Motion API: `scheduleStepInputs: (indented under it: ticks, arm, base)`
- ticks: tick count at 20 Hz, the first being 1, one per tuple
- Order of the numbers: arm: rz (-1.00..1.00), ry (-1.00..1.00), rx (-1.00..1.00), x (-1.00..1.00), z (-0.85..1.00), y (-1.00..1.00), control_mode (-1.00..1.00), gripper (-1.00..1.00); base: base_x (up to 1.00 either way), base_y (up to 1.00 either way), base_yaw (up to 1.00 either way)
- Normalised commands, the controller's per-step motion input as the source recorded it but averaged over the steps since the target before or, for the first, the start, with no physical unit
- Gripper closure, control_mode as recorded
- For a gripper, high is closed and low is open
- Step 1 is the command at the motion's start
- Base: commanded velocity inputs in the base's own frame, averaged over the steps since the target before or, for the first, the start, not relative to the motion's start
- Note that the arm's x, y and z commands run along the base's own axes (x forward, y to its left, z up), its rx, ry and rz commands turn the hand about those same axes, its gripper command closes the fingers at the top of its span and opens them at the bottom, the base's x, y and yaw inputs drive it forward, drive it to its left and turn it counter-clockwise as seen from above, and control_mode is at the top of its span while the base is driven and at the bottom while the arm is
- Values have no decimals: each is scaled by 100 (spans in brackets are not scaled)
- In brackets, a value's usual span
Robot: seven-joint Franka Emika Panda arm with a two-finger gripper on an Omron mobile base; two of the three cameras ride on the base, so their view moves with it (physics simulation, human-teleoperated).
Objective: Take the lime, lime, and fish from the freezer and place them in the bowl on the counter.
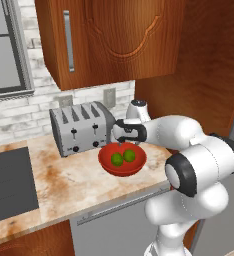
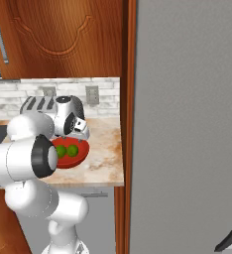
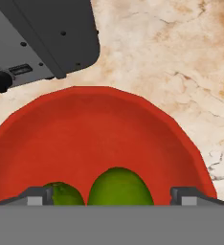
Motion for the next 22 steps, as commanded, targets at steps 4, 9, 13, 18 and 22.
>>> scheduleStepInputs:
  ticks: [4,9,13,18,22]
  arm:
    - [-1,-9,0,-53,86,0,-100,-100]
    - [-4,-18,0,-100,71,0,-100,-100]
    - [-3,-31,0,-100,41,-5,-100,-100]
    - [-3,-40,0,-80,32,-4,100,-100]
    - [0,0,0,0,0,0,100,-100]
  base:
    - [0,0,0]
    - [0,0,0]
    - [0,0,0]
    - [-20,-4,-1]
    - [-100,-24,-6]
